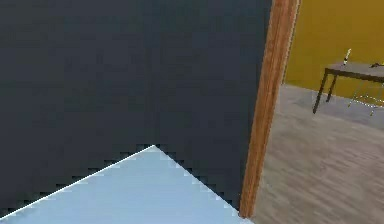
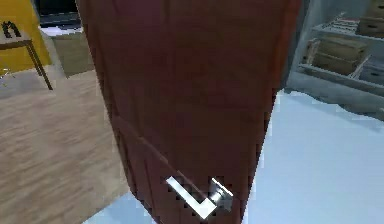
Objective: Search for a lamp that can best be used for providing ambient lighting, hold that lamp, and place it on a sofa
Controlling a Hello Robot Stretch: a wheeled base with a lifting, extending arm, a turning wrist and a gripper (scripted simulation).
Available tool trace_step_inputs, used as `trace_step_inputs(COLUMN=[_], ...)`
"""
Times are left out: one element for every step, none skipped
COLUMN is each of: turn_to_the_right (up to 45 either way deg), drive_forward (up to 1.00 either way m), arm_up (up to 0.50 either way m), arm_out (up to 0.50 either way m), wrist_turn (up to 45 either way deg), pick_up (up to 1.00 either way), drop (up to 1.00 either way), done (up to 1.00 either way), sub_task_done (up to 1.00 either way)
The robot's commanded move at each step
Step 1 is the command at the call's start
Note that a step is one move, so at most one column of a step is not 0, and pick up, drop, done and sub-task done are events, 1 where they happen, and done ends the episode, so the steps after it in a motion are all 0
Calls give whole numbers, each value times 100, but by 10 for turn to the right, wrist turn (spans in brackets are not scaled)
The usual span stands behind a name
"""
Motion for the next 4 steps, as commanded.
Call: trace_step_inputs(turn_to_the_right=[450, 0, 0, 30], drive_forward=[0, 100, 100, 0], arm_up=[0, 0, 0, 0], arm_out=[0, 0, 0, 0], wrist_turn=[0, 0, 0, 0], pick_up=[0, 0, 0, 0], drop=[0, 0, 0, 0], done=[0, 0, 0, 0], sub_task_done=[0, 0, 0, 0])
